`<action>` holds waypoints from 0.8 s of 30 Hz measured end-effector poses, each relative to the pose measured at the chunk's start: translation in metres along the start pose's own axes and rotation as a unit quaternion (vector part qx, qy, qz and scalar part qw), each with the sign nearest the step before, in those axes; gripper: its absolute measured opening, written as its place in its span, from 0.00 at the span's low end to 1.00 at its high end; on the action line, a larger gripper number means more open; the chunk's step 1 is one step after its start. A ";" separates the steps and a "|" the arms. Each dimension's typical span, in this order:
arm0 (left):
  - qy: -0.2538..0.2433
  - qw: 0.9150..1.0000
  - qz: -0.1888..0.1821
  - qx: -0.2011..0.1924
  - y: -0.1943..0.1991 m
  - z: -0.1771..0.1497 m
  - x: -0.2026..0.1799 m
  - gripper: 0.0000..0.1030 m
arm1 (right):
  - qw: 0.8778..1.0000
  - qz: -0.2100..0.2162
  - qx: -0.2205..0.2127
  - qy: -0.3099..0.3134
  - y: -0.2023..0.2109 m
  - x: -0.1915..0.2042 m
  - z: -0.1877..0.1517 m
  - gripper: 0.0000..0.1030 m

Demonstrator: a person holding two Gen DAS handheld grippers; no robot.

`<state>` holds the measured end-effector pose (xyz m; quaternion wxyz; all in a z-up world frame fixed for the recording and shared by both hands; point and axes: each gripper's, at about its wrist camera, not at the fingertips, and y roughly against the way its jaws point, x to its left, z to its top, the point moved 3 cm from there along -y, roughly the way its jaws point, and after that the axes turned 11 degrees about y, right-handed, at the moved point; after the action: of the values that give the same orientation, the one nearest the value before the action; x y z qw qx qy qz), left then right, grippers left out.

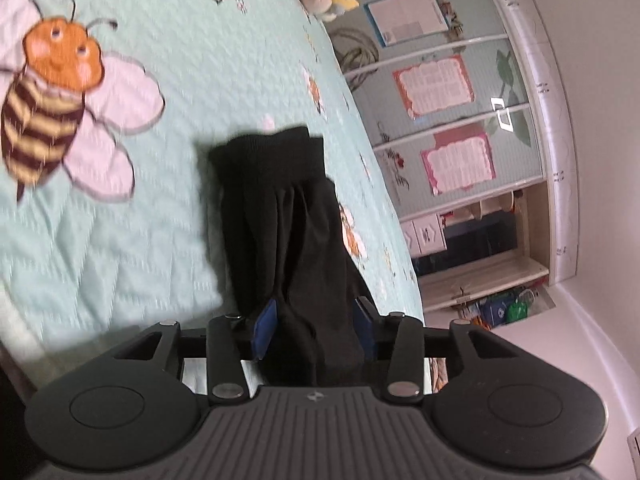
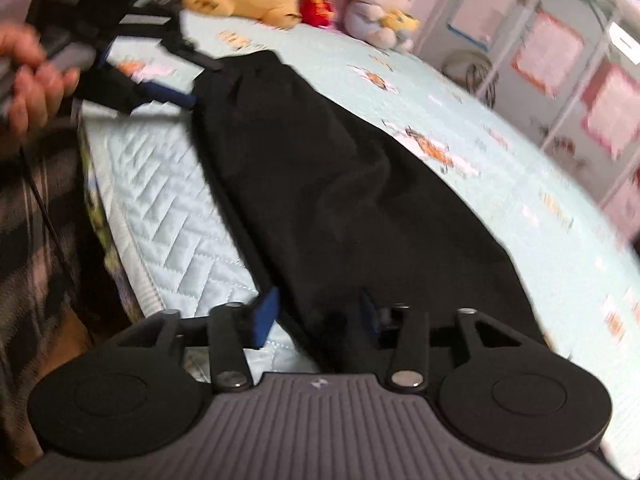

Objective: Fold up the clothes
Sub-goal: 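Press the folded black sweatshirt flat with both open grippers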

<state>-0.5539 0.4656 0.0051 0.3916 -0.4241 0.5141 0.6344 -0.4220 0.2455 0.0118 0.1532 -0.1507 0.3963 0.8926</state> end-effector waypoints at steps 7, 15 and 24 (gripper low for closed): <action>0.015 1.000 0.005 -0.022 -0.010 0.019 0.002 0.44 | 0.988 0.016 -0.009 -0.150 0.002 -0.043 -0.012 0.47; 0.018 0.999 0.006 -0.037 -0.017 0.033 0.002 0.44 | 0.971 0.020 0.004 -0.239 -0.010 -0.067 -0.028 0.47; -0.054 0.996 0.037 -0.064 -0.017 0.026 -0.015 0.43 | 0.970 0.020 0.027 -0.242 -0.018 -0.060 -0.038 0.57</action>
<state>-0.5369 0.4933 0.0163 0.3673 -0.3936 0.4661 0.7021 -0.3546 0.2186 -0.0008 0.2308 0.0814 0.3741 0.8945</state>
